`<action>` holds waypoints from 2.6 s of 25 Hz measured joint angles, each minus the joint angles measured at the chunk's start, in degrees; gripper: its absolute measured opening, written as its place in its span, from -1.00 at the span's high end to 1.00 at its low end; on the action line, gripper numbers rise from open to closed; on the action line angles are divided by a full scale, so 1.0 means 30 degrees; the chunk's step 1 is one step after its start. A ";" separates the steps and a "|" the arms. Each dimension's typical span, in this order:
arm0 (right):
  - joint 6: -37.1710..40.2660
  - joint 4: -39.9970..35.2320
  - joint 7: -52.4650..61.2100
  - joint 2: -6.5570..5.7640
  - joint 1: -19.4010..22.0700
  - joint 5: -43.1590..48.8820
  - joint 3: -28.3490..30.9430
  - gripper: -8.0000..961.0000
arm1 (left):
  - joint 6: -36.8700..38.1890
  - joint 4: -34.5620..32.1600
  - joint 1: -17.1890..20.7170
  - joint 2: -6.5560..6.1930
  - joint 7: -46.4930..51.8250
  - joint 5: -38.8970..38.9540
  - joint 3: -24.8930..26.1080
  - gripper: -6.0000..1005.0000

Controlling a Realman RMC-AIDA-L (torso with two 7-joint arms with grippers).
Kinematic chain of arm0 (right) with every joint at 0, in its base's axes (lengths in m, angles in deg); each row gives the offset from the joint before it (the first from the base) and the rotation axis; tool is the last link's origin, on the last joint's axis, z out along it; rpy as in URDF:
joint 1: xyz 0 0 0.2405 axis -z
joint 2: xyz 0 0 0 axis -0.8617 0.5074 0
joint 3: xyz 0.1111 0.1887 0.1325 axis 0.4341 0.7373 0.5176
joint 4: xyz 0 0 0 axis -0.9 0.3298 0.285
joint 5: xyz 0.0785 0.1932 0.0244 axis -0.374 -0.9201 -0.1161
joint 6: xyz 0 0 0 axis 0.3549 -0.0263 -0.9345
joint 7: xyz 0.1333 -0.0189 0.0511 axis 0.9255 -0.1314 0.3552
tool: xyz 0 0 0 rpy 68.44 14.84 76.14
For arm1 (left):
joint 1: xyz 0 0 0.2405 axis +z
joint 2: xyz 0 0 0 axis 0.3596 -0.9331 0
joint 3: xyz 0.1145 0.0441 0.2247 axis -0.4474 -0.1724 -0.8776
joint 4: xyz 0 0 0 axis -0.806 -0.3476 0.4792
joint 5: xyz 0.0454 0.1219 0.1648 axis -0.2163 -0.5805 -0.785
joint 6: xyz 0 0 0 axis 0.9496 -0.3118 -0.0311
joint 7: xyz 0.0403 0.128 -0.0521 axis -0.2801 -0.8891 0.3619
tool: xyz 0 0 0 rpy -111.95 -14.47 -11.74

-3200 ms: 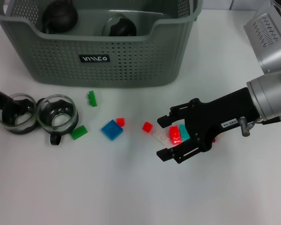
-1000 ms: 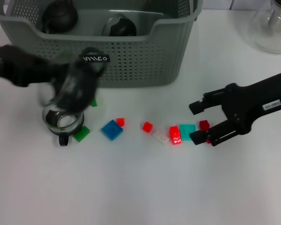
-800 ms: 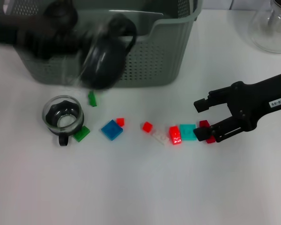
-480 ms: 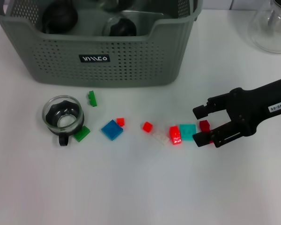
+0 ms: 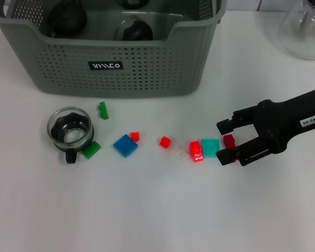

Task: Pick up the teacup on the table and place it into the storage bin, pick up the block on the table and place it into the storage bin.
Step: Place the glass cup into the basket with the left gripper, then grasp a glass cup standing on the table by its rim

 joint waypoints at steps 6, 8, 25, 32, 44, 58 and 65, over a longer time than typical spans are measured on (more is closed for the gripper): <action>-0.0129 0.0008 -0.0002 0.0032 -0.0102 0.0334 0.0023 -0.90 | -0.3027 0.3388 -0.1175 0.0157 0.0251 -0.1921 -0.0048 0.88; -0.0164 0.0011 -0.0002 0.0037 -0.0103 0.0334 0.0028 -0.90 | -0.3902 0.4175 -0.1435 0.0273 0.0381 -0.2542 -0.0065 0.88; -0.0224 0.0018 -0.0118 0.0109 0.0133 0.0331 0.0029 -0.90 | -0.6864 0.6146 -0.1514 0.0743 0.1122 -0.3182 -0.2356 0.85; -0.0368 0.0018 -0.0212 0.0106 0.0177 0.0330 0.0027 -0.90 | -0.6929 0.6112 -0.1398 0.0766 0.1012 -0.3184 -0.2375 0.67; -0.0404 0.0017 -0.0625 0.0082 0.0254 0.0329 0.0027 -0.90 | -0.3901 -0.0408 0.0619 0.0845 0.2137 -0.3006 -0.2116 -0.08; -0.0398 0.0017 -0.1164 -0.0028 0.0526 0.0363 0.0058 -0.90 | 0.8176 -1.0452 0.7444 0.0461 -0.4118 1.4154 0.2875 -0.67; -0.0484 0.0017 -0.1245 0.0084 0.0489 0.0361 0.0600 -0.90 | 1.3164 -1.1769 1.0519 0.1181 -0.9165 1.6185 0.2921 -0.67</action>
